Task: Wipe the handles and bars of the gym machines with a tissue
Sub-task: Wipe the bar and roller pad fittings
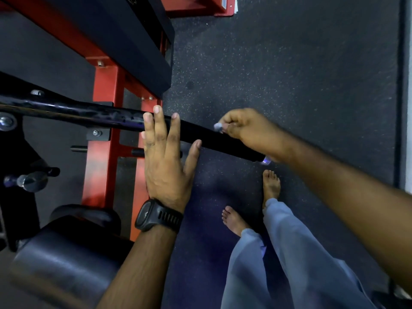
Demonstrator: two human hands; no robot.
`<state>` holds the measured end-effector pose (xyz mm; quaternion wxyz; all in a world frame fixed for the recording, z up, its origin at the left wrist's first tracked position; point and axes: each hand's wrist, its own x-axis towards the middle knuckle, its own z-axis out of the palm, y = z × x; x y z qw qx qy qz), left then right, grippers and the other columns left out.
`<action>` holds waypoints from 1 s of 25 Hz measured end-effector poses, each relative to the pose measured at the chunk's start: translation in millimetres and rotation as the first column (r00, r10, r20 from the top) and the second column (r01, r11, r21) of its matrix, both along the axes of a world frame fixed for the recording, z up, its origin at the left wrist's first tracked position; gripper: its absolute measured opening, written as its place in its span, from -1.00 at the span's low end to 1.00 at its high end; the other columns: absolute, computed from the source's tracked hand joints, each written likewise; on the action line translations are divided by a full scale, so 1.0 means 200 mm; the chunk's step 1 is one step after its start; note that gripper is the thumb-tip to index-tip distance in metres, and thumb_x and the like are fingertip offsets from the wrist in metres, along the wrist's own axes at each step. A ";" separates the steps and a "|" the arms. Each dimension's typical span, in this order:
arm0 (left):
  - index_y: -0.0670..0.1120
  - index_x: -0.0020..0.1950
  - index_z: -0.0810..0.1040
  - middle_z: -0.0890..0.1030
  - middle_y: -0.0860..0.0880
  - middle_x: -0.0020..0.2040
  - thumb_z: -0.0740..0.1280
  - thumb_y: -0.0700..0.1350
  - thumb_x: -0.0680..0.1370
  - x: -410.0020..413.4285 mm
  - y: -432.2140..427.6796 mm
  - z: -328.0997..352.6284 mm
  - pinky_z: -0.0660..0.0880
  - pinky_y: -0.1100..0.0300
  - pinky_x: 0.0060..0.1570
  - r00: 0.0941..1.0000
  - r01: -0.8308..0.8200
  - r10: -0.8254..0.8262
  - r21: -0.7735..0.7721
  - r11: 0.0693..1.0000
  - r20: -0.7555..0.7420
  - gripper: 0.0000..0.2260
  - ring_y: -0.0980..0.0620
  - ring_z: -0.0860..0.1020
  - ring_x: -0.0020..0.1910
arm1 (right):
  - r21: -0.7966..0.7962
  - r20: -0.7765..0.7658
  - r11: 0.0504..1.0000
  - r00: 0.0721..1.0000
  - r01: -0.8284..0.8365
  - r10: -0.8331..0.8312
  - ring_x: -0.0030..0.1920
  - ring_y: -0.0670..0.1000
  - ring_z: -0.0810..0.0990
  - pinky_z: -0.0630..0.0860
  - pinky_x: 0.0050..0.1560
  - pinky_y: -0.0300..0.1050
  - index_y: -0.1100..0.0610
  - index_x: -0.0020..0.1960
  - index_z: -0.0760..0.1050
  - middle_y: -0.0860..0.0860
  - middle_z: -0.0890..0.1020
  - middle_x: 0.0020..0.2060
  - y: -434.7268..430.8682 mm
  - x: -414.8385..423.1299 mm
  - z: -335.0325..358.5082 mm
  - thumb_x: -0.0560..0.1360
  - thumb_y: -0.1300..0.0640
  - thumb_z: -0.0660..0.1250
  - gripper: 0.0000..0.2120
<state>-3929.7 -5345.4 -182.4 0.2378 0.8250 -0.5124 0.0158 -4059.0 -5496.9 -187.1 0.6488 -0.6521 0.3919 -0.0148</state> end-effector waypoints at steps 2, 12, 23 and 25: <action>-0.21 0.50 0.33 0.20 -0.26 0.54 0.30 0.03 0.62 0.00 -0.01 0.01 -0.10 0.10 0.54 1.000 -0.004 0.004 -0.020 1.000 0.002 -0.48 -0.21 0.02 0.55 | -0.370 0.129 0.915 0.984 0.159 -0.119 -0.10 -0.24 0.58 0.47 -0.05 -0.31 0.11 0.03 0.61 -0.14 0.65 -0.12 0.13 -0.10 -0.01 0.63 0.22 0.29 -0.88; -0.22 0.49 0.35 0.21 -0.24 0.54 0.27 -0.03 0.64 0.01 -0.01 0.02 -0.08 0.07 0.54 0.999 -0.001 0.002 -0.017 1.000 0.032 -0.53 -0.17 0.04 0.55 | -0.996 0.049 -0.039 0.870 0.079 0.490 0.03 0.09 0.44 0.56 -0.08 -0.04 0.26 0.04 0.65 0.08 0.63 0.06 0.17 -0.13 -0.19 0.61 0.30 0.31 -0.87; -0.23 0.46 0.38 0.30 -0.23 0.51 0.27 -0.07 0.64 0.08 -0.12 0.04 -0.11 0.12 0.53 0.993 0.022 -0.017 -0.039 0.999 0.115 -0.58 -0.17 0.11 0.53 | -0.973 -0.203 -0.204 0.805 -0.104 0.557 -0.08 0.07 0.49 0.44 -0.09 -0.07 0.19 -0.10 0.61 0.06 0.63 -0.06 0.05 -0.01 -0.13 0.61 0.31 0.25 -0.80; -0.23 0.45 0.40 0.33 -0.23 0.50 0.28 -0.08 0.64 0.10 -0.13 0.05 -0.09 0.13 0.53 0.990 0.033 -0.026 -0.046 0.998 0.136 -0.59 -0.16 0.14 0.52 | -0.975 -0.205 -0.193 0.801 -0.114 0.562 -0.08 0.08 0.49 0.44 -0.09 -0.07 0.19 -0.13 0.60 0.07 0.64 -0.06 0.01 -0.06 -0.11 0.62 0.34 0.20 -0.75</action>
